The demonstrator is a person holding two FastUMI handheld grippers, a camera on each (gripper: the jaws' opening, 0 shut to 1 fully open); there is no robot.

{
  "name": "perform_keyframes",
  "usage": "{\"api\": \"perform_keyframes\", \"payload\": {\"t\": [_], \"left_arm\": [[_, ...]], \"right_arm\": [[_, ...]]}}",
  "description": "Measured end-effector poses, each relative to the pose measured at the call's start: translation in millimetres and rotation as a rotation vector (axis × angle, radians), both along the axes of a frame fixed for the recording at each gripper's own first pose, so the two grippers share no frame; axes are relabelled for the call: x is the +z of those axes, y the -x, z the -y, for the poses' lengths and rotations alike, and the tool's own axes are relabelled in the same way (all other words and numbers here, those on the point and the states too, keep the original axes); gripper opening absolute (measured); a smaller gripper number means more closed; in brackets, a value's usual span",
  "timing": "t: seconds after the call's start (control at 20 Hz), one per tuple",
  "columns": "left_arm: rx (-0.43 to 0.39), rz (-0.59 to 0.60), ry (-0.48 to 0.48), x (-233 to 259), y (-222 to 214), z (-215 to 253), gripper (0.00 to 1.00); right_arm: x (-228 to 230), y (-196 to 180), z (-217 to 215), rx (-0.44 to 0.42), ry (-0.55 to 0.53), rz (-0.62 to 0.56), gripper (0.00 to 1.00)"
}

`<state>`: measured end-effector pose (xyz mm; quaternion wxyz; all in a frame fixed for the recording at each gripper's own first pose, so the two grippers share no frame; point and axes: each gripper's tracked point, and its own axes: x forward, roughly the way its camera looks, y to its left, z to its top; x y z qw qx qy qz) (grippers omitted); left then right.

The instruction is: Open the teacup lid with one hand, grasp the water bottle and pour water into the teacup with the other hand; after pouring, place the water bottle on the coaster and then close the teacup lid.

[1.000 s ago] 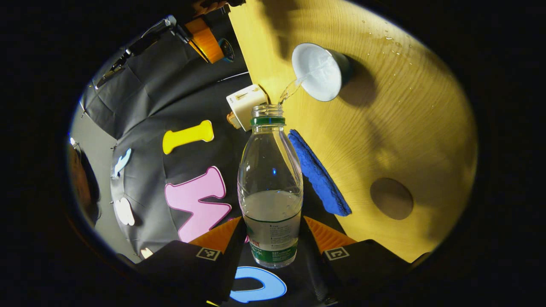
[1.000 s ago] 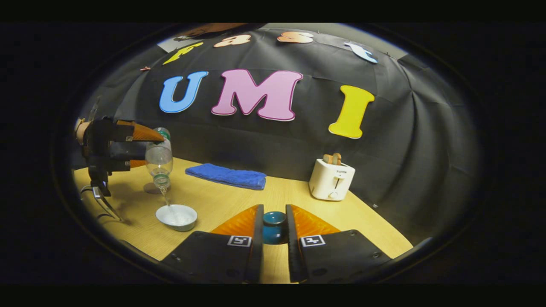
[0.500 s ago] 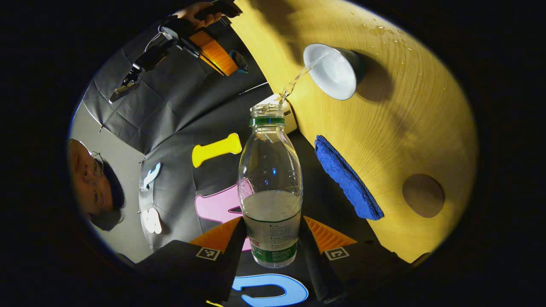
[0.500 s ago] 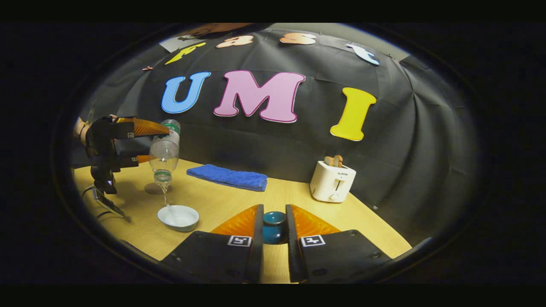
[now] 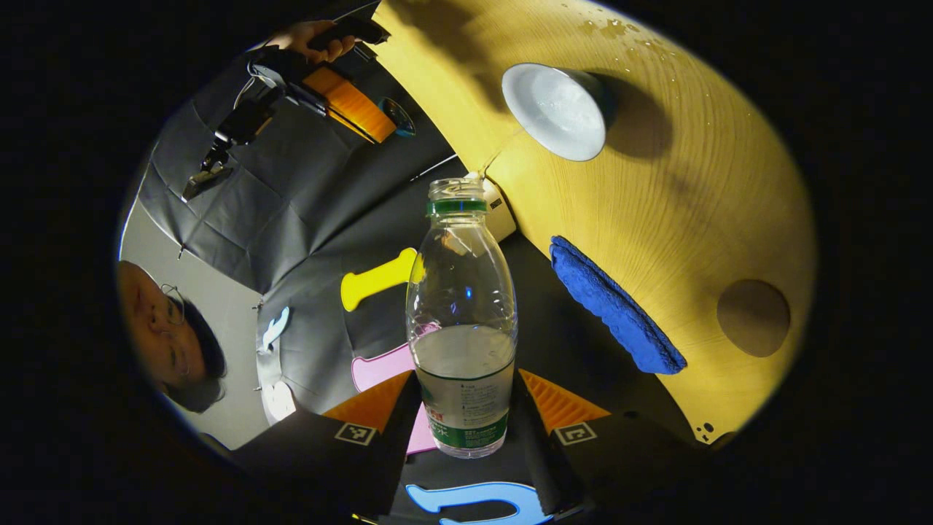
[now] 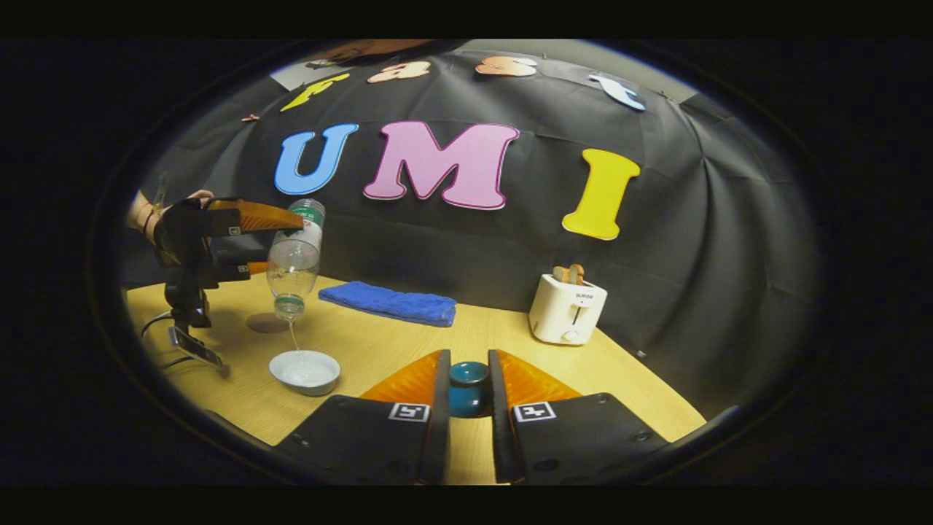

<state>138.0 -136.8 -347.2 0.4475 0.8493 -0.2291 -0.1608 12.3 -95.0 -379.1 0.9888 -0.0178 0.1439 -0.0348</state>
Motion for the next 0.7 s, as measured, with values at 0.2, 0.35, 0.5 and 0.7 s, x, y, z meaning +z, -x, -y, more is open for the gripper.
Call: {"api": "perform_keyframes", "payload": {"t": [0.2,0.35,0.5,0.7], "left_arm": [[0.054,-0.044,0.012,-6,-6,-4,0.73],[0.113,-0.12,0.094,-7,-5,-10,0.73],[0.208,-0.239,0.206,-19,-1,-18,0.73],[0.421,-0.477,0.523,-41,8,-49,0.73]], "right_arm": [[1,0,0,-0.003,-0.004,0.001,0.27],[0,-1,0,0.0,-0.003,-0.001,0.27],[1,-2,-1,0.001,-0.005,-0.003,0.27],[2,-6,-3,0.006,-0.004,-0.003,0.27]]}}
